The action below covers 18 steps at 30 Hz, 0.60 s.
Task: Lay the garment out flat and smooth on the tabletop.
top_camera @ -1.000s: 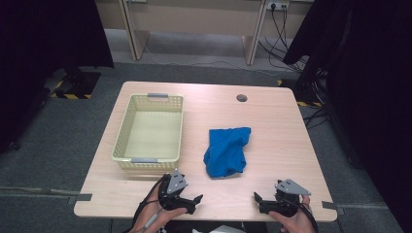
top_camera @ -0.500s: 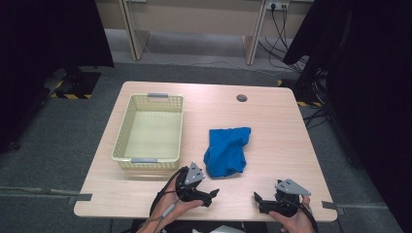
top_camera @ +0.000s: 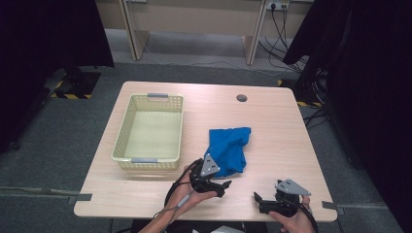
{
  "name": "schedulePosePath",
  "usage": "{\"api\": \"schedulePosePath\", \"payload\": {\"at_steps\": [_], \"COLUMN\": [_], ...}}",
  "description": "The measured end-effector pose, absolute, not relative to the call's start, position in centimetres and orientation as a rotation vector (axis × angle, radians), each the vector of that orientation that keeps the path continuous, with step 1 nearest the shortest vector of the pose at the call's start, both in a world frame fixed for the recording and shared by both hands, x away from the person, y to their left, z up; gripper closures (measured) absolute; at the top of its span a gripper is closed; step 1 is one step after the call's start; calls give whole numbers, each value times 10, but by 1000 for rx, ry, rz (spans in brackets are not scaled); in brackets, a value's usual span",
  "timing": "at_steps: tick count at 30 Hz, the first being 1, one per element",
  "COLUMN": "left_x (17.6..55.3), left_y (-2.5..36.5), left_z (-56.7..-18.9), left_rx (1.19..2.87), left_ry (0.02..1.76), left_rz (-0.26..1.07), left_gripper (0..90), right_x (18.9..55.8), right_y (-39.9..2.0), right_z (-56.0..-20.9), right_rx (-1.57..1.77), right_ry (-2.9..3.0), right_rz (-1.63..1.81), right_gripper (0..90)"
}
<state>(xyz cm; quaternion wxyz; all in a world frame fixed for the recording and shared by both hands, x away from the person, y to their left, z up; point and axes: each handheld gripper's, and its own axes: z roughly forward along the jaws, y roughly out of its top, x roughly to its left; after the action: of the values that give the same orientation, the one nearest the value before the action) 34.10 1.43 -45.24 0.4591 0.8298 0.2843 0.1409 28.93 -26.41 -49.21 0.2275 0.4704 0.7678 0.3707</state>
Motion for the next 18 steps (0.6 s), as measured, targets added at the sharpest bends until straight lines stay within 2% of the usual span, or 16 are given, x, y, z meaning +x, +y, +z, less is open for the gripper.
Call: {"api": "schedulePosePath", "payload": {"at_steps": [8,11,18], "left_x": [352,358,369], "left_y": [-10,-18,-30], "left_z": [-450,-453,-460], "left_rx": [2071,2107,2198], "left_ry": [673,656,609], "left_rz": [347,394,479], "left_gripper": [224,243,554], "right_x": [289,289,289], "right_y": [-264,-264,-264], "right_z": [-492,-492,-492], "right_rx": [1296,1296,1295], "right_ry": [2116,2115,2114], "right_rz": [1021,1022,1022], "right_gripper": [3,2,3]}}
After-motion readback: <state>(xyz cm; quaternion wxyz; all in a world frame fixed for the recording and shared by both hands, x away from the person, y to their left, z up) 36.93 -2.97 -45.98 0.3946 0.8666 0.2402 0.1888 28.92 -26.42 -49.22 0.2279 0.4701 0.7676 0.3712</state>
